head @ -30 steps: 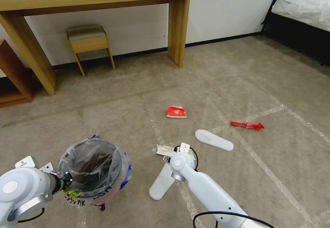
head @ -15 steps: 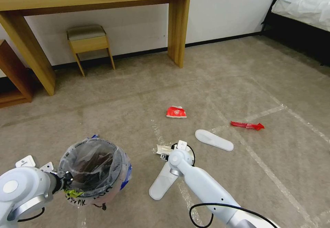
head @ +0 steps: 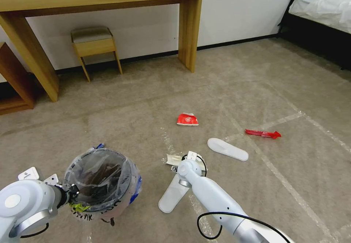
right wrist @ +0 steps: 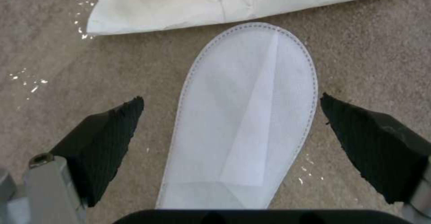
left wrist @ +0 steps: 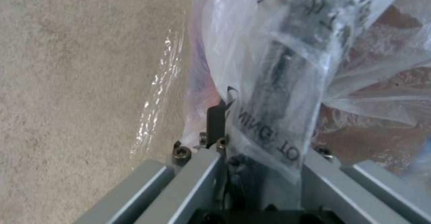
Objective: Pick up the trash bin and place the garbage on the floor into it.
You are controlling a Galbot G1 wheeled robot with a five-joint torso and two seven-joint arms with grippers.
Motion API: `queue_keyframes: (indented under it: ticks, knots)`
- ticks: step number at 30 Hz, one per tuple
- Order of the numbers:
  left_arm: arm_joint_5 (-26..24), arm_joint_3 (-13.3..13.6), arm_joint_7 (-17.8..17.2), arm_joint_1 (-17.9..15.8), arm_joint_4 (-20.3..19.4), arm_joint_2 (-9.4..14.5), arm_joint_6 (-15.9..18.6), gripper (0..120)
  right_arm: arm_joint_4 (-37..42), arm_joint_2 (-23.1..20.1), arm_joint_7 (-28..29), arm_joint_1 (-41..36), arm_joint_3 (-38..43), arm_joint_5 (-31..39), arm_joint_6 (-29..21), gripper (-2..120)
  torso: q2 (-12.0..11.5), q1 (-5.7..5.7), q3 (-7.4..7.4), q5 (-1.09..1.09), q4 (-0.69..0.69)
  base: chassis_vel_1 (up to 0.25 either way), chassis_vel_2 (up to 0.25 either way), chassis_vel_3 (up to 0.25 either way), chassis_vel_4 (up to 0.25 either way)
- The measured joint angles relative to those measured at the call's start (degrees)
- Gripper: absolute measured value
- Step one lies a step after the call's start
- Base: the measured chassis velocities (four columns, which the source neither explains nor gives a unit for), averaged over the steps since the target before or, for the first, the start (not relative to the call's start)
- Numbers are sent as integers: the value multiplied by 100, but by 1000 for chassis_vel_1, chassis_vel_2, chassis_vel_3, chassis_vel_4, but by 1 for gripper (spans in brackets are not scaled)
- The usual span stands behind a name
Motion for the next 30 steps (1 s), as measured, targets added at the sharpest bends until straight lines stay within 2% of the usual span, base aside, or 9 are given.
queue_keyframes:
  ticks: [15, 30]
  knots:
    - [37, 31, 37, -2, 23, -46, 0, 0, -834, 354, -378, 157, 141, -431, 60, 100, 0, 0, 0, 0, 0, 0, 0, 0, 0]
    - [62, 32, 71, 0, 29, -83, 10, 0, -1159, 481, -506, 174, 282, -622, 121, 100, 0, 0, 0, 0, 0, 0, 0, 0, 0]
